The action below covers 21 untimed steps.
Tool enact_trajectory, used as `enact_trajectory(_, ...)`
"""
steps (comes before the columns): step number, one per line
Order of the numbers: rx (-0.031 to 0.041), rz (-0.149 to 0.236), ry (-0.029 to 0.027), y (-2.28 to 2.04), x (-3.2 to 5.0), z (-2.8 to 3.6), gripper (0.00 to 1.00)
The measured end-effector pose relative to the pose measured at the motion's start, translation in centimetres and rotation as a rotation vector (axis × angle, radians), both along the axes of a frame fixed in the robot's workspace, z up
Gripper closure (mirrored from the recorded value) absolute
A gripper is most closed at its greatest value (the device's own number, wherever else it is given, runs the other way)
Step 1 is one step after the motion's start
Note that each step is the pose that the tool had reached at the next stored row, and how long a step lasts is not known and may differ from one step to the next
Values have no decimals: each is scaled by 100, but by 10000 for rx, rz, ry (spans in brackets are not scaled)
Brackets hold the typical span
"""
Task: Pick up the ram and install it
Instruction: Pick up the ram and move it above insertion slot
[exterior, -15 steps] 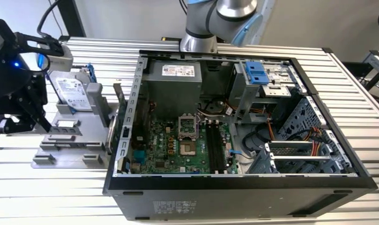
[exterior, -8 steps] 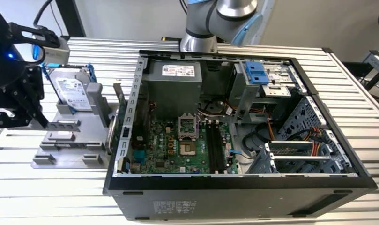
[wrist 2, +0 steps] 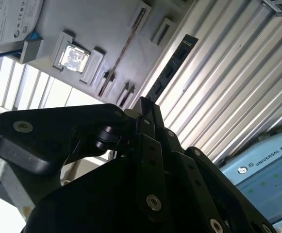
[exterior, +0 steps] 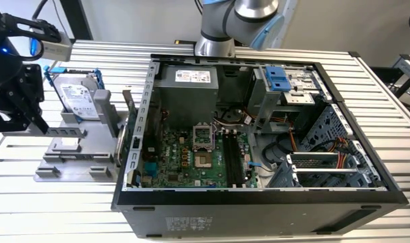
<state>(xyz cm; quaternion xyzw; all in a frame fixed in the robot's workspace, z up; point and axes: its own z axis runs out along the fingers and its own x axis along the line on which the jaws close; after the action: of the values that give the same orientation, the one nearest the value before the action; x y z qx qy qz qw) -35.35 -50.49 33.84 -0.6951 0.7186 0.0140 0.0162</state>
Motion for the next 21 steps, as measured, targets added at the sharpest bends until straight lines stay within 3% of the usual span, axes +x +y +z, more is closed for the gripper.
enact_trajectory(10,1,0,-1,0,-1,134,100)
enact_trajectory(21,0,0,0,0,-1,351,100)
